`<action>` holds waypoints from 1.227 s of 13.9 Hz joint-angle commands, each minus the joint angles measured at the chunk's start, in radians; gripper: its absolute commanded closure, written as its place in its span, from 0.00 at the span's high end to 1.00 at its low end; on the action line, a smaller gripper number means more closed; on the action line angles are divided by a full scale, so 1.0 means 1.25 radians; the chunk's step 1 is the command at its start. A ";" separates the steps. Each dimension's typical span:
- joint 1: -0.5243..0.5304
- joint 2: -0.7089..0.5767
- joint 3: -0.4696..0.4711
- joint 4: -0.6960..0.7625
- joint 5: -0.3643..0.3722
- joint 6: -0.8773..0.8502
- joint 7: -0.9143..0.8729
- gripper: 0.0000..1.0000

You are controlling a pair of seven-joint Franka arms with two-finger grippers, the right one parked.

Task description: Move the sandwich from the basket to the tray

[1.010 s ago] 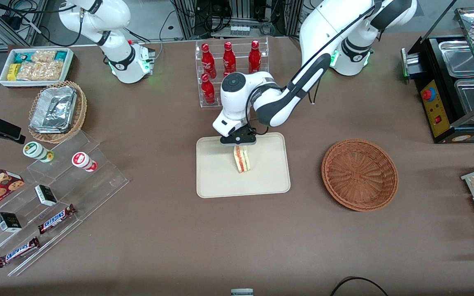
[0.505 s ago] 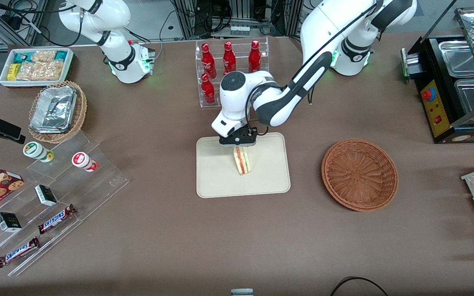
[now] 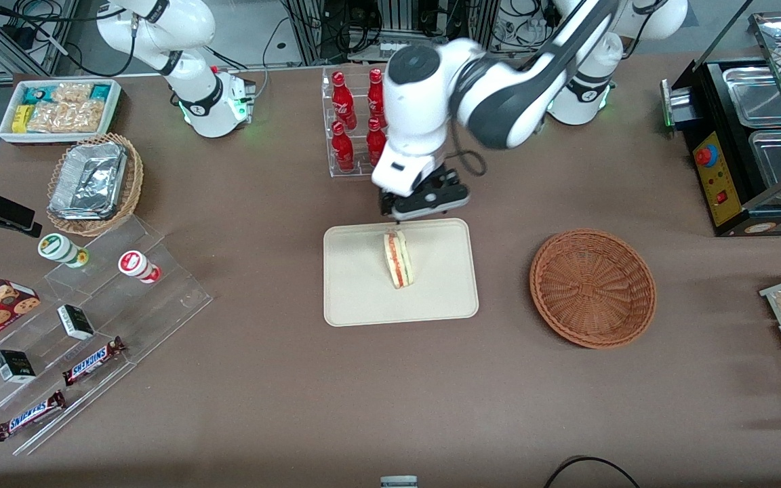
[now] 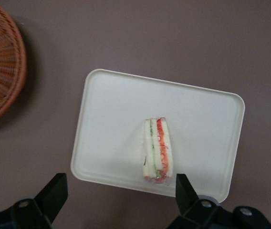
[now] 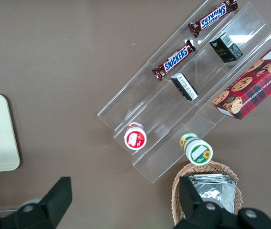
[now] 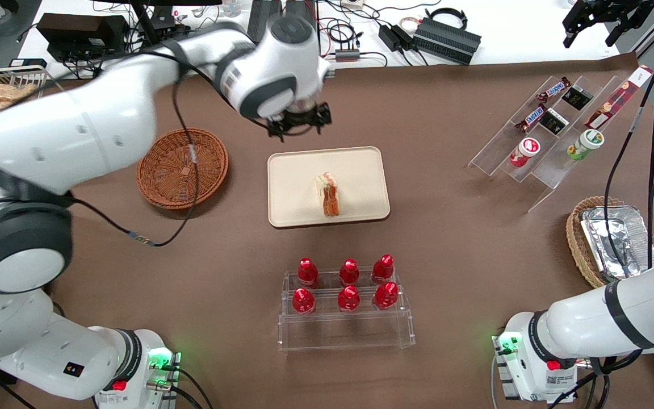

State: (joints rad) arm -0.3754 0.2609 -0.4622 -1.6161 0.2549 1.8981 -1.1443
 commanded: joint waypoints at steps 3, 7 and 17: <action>0.153 -0.105 0.003 0.064 -0.098 -0.212 0.231 1.00; 0.321 -0.180 0.004 0.066 -0.149 -0.306 0.474 1.00; 0.294 -0.266 0.364 0.057 -0.232 -0.397 0.945 1.00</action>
State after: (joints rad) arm 0.0164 -0.0542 -0.0324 -1.5284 -0.0282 1.4044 0.0111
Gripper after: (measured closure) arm 0.000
